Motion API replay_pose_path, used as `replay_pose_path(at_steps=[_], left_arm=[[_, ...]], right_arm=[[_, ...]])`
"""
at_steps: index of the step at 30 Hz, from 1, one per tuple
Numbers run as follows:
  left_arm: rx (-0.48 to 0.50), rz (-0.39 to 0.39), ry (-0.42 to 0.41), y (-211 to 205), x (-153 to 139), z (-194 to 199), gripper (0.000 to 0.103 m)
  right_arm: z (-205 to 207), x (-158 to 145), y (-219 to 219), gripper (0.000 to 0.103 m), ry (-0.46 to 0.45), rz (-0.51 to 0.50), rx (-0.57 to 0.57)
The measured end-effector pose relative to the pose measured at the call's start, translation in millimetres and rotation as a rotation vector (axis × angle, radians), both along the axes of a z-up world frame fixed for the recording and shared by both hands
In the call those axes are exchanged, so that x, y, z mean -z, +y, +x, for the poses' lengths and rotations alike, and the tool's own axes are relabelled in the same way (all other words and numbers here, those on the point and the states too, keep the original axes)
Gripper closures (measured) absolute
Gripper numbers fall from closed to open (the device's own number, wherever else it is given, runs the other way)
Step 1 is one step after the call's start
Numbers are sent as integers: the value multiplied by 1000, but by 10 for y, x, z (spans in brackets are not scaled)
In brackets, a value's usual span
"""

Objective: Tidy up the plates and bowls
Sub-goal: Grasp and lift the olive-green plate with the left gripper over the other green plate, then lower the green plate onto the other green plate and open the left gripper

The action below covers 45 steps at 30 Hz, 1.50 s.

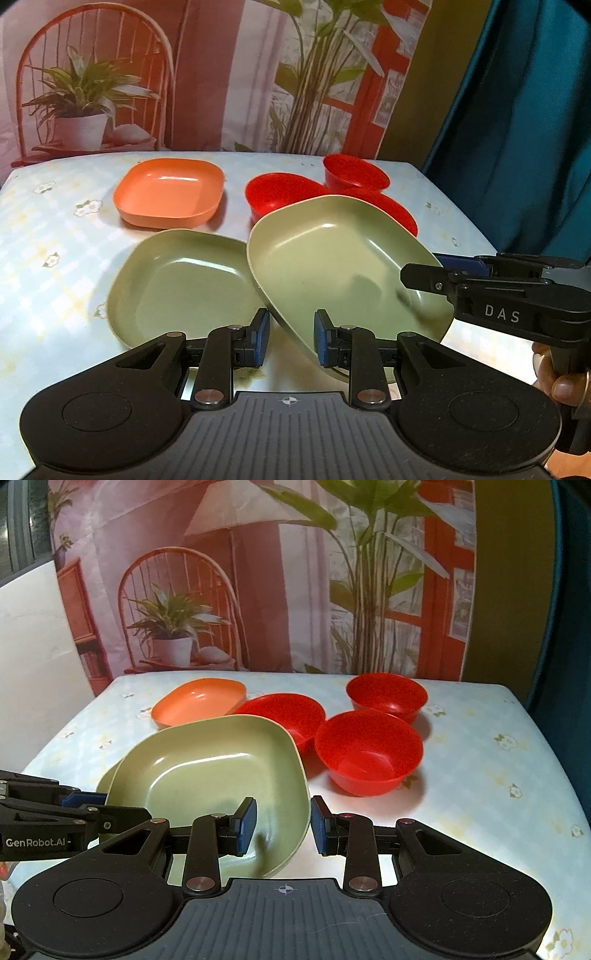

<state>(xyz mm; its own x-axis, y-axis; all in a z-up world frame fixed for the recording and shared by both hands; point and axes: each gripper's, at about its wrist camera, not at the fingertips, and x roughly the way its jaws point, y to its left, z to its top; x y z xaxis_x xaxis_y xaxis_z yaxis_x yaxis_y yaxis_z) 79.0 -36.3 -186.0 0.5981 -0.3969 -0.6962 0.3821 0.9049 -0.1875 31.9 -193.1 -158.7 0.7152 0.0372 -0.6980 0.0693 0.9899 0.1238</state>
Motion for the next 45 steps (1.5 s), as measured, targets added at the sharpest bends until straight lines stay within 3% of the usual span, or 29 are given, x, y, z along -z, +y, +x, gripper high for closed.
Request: replay_pose_path(at_steps=[13, 28, 37, 45], left_arm=[[-55, -7, -4, 238, -42, 165, 76], [-83, 37, -20, 600, -165, 681, 76], [-48, 96, 10, 664, 19, 905, 76], [-43, 132, 31, 663, 160, 1058, 76]], right_arm=[[236, -1, 211, 73, 17, 19, -63], [700, -23, 543, 73, 29, 50, -164], [691, 248, 754, 73, 93, 94, -195], [707, 351, 924, 73, 127, 73, -232]])
